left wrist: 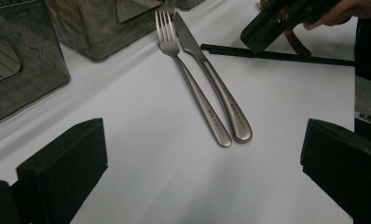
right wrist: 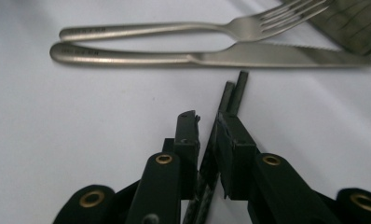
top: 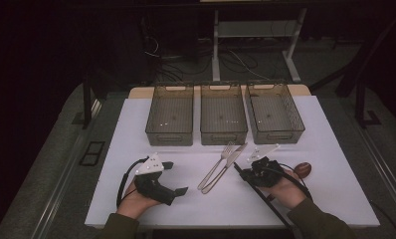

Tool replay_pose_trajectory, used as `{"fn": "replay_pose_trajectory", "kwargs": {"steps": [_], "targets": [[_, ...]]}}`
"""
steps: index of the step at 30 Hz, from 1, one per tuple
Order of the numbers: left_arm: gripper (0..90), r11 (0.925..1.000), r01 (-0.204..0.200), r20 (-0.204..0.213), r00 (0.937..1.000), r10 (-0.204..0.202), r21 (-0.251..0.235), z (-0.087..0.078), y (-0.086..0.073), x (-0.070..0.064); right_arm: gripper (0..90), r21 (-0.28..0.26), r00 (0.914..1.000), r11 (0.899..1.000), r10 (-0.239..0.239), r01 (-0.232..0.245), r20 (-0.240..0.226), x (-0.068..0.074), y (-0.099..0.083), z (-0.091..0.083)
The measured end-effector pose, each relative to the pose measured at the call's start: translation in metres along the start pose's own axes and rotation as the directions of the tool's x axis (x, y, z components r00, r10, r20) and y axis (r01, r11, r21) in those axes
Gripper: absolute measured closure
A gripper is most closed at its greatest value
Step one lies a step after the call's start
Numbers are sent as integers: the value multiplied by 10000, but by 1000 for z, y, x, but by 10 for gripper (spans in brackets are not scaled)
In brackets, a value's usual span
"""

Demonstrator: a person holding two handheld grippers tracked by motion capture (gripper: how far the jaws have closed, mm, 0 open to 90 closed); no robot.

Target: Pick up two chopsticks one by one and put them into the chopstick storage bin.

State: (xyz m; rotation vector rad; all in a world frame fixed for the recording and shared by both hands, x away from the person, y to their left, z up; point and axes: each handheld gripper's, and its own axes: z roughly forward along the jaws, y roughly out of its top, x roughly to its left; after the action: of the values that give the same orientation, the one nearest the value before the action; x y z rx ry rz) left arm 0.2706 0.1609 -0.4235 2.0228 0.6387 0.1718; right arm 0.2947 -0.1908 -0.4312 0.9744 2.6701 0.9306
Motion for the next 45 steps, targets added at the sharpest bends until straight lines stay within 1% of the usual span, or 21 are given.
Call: {"fn": "replay_pose_trajectory", "kwargs": {"steps": [2, 4, 7, 10, 13, 14, 16, 21, 25, 28, 31, 34, 36, 37, 39, 41, 42, 44, 45], "targets": [[0, 10000, -6, 1, 10000, 6, 6, 0, 0, 0, 775, 31, 10000, 10000, -19, 19, 26, 0, -1, 1], [0, 10000, -11, 11, 10000, 11, 14, 0, 0, 0, 775, 34, 9998, 10000, -74, 73, 189, 1, 0, 3], [0, 10000, 7, 20, 10000, -7, 8, 0, 0, 0, 782, 29, 9996, 10000, -77, 76, 263, 1, 0, 4], [0, 10000, -4, 31, 10000, 4, 21, 0, 0, 0, 789, 56, 9997, 9999, -95, 94, 208, 1, 0, 4], [0, 10000, -22, 29, 10000, 22, 14, 0, 0, 0, 791, 204, 9997, 9995, -245, 244, 60, 4, -1, 8], [0, 10000, -16, 21, 10000, 16, 13, 0, 0, 0, 791, 211, 9996, 9995, -241, 238, 133, 5, -1, 9], [0, 10000, -10, 23, 10000, 10, -1, 0, 0, 0, 795, 235, 9993, 9992, -338, 335, 126, 6, 0, 9], [0, 10000, -36, 45, 10000, 36, 46, 1, 0, 0, 800, 196, 9996, 9995, -241, 238, 163, 6, -1, 10], [0, 10000, -45, 50, 10000, 45, 33, 1, 0, -1, 807, 205, 9998, 9998, -22, 18, 201, 6, -1, 10], [0, 10000, -48, 51, 10000, 48, 42, 0, 0, 0, 810, 198, 9997, 9998, -21, 16, 242, 6, -1, 10], [0, 10000, -50, 62, 10000, 49, 39, 0, 0, 0, 815, 187, 10000, 9998, -13, 11, 84, 7, 0, 10], [0, 10000, -49, 69, 10000, 49, 40, 0, 0, 0, 826, 130, 9999, 9998, -115, 115, -21, 10, 1, 9], [0, 10000, -52, 70, 10000, 52, 46, 0, 0, 0, 827, 111, 9997, 9998, -144, 146, -209, 12, 1, 10], [0, 10000, -54, 70, 10000, 53, 42, 0, 0, 0, 827, 125, 9995, 9996, -255, 257, -194, 13, 2, 10], [0, 10000, -37, 76, 10000, 37, 19, 1, 0, -1, 827, 135, 9994, 9996, -235, 238, -253, 14, 2, 10], [0, 10000, -41, 79, 10000, 41, 20, 1, 0, -1, 827, 109, 9991, 9994, -318, 321, -282, 15, 2, 10], [0, 10000, -45, 77, 10000, 45, 22, 1, 0, -1, 828, 129, 9986, 9994, -319, 325, -431, 16, 2, 10], [0, 10000, -42, 75, 10000, 41, 21, 1, 0, -1, 827, 131, 9984, 9989, -445, 450, -360, 19, 2, 11], [0, 10000, -38, 75, 10000, 38, 19, 1, 0, -1, 802, 36, 9988, 9993, -376, 377, -310, 18, 2, 9]]}}
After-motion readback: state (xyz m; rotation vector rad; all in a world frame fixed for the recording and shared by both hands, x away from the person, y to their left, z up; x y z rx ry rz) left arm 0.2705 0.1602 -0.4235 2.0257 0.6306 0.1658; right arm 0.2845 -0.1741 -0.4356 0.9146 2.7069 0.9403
